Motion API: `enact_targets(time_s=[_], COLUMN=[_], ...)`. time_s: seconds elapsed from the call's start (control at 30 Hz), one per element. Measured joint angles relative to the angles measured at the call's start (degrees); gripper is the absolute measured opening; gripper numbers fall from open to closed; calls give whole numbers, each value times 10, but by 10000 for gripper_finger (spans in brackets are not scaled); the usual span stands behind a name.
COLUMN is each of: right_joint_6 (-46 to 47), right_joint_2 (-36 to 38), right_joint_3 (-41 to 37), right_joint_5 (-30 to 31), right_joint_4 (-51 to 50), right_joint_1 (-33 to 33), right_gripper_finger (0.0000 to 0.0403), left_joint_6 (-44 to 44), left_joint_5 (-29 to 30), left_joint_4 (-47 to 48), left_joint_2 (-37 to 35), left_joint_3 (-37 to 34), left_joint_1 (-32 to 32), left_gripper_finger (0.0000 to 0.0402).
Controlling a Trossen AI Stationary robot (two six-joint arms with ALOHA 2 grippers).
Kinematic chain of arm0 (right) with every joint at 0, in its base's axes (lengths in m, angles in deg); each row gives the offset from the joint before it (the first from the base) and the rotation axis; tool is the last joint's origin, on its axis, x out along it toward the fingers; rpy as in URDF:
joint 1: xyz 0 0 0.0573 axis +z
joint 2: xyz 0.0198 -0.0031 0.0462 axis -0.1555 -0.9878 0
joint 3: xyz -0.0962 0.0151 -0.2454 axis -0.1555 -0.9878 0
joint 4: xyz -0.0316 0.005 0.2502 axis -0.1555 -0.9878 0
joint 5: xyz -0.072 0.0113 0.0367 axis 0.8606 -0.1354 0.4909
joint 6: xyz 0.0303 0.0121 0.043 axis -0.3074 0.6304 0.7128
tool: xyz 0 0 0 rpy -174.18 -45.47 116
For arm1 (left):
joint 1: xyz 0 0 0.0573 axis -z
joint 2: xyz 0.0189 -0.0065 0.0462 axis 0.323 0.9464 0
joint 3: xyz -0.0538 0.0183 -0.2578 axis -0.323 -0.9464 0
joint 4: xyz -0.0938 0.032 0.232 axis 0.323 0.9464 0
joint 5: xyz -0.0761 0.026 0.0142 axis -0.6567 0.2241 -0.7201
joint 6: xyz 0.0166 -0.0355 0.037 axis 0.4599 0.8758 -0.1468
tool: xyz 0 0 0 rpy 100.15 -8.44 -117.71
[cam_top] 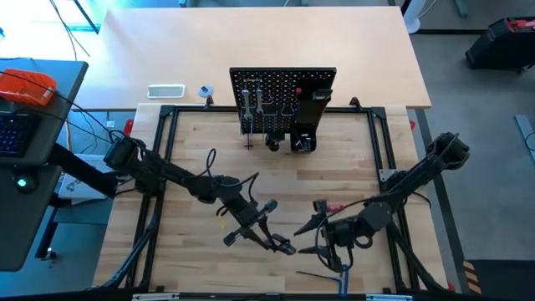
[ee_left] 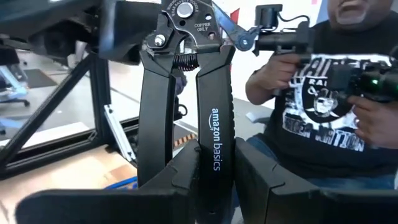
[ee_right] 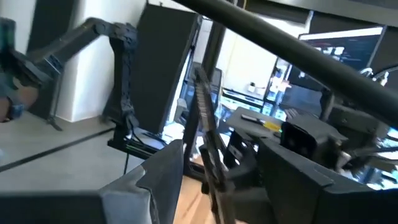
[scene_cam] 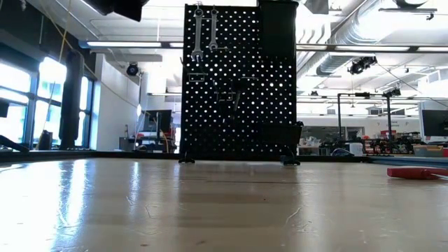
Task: Hang tools onto peg board
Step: Hang the black wire cutter onto the peg board
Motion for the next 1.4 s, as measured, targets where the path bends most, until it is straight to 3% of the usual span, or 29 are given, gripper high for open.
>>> enact_targets(time_s=[0.33, 0.67, 1.13, 1.4], right_joint_6=[-4, -8, -30, -17], right_joint_2=[0, -10, -49, -46], right_joint_3=[0, 13, 44, 44], right_joint_5=[-89, -134, -148, -157], right_joint_4=[18, 27, 13, 11], right_joint_1=[-38, -62, -79, -77], right_gripper_finger=[201, 197, 91, 80], left_joint_6=[12, 18, 32, 41], left_joint_5=[-1, 2, -21, -44], left_joint_4=[-3, -7, -6, -5], left_joint_2=[2, 3, 3, 3], left_joint_3=[0, 0, 0, 0], left_joint_1=[-16, -33, -39, -38], left_gripper_finger=[63, 63, 63, 63])
